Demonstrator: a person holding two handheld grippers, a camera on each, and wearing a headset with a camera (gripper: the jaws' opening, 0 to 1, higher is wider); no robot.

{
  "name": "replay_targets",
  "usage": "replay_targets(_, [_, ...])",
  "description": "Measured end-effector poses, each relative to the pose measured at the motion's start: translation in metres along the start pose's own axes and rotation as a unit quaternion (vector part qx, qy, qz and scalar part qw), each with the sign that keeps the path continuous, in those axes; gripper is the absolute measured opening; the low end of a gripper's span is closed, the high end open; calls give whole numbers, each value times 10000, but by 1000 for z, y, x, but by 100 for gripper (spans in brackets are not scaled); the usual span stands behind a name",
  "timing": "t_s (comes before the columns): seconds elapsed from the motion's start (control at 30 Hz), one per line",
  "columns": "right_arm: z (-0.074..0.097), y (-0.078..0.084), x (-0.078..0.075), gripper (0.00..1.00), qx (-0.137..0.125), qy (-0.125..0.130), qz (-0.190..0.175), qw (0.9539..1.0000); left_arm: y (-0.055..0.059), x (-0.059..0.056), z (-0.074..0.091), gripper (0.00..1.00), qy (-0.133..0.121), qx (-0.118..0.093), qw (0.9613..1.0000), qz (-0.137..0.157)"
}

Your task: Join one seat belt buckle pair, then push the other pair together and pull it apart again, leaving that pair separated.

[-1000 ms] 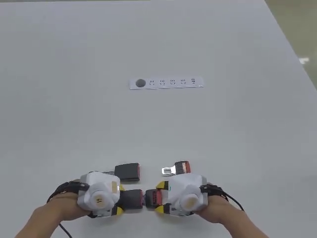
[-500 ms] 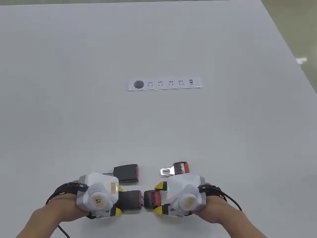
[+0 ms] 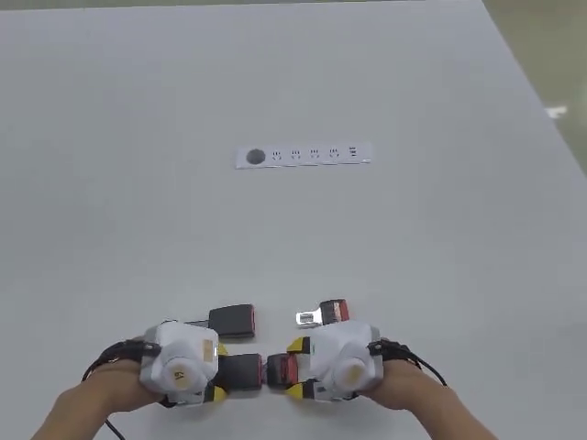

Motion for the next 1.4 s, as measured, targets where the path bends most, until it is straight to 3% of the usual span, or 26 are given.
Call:
replay_targets(0.37, [2,-1,-1,35,6,65,-1,10000,-4,3,3,40,-150,-4,9999,-32])
replay_targets(0.47, [6,-4,-1,36,33,80,33,10000,-9,2,7,42,-181,-74,9998,6])
replay_targets(0.8, [17,-4,-7,45,69,183,24,9998,-8,4,20,47,-243,-178,9995,88])
replay_targets(0.93, [25,-4,-13,48,43,268,-63,9996,-11,6,27,50,-312,-334,9987,244])
replay_targets(1.2, [41,-1,-29,51,31,447,-134,9989,-14,27,44,54,-520,-517,9966,380])
replay_targets(1.4, [52,4,-41,53,66,570,-203,9981,-12,46,51,54,-637,-534,9957,405])
Point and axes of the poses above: the centre of the closed fingertips' face, and the gripper's own axes: z roughly backward along the fingers, x roughly to its left, y roughly out of its underside, the point moved 6 cm from there along z, roughly backward along the fingers, and after that the axes turned 5 degrees about z, right-handed, at the moved point
